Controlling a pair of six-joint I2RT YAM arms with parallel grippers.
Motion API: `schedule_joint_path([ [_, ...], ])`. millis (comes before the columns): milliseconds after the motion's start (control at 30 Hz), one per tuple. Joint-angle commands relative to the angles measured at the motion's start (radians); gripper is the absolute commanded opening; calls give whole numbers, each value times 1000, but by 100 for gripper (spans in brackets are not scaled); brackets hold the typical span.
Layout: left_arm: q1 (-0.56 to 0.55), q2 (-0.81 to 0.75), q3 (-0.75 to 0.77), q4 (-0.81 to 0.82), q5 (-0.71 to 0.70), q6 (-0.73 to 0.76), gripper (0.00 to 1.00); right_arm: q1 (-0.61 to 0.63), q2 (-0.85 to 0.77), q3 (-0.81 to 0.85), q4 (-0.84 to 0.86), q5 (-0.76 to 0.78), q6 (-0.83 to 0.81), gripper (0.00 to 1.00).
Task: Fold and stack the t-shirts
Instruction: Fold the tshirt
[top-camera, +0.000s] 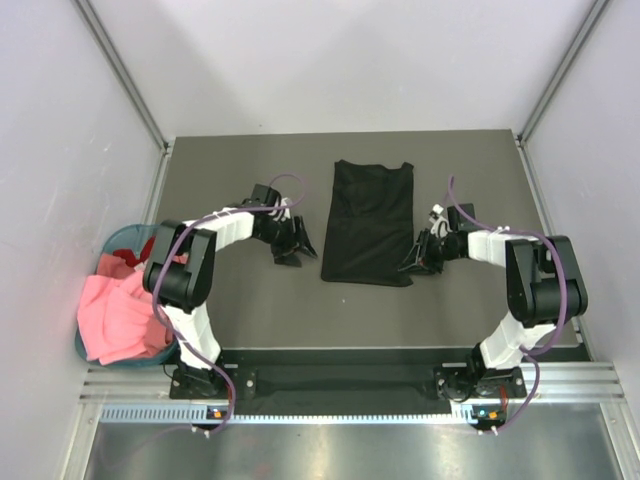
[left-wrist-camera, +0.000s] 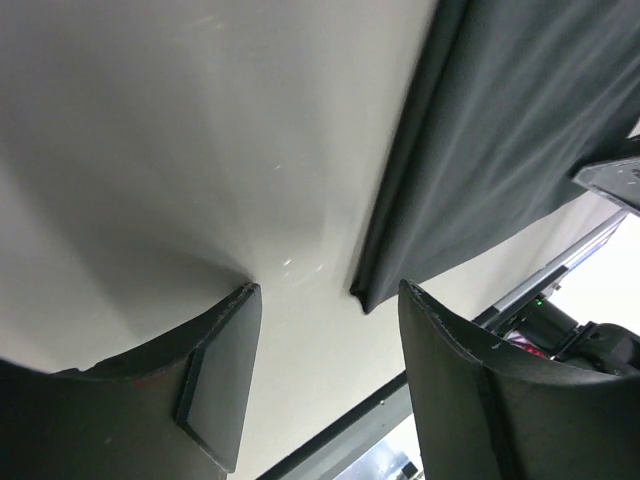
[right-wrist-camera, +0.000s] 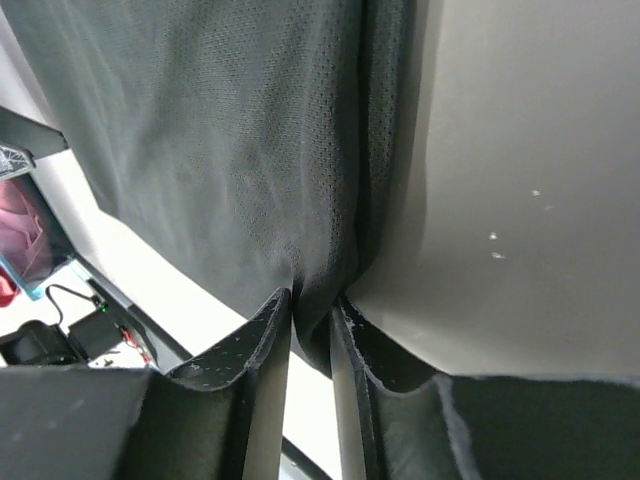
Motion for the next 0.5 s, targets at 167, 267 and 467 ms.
schedule_joint_path([
  [167,-60,86,48,95,4,-41,62,1,37,-54,35,84,-31,16],
  [267,-75,102,51,95,-6,-51,61,-3,37,-57,37,79,-30,10],
  [467,-101,109,39,81,-52,-62,58,-11,43,-56,56,64,-19,8],
])
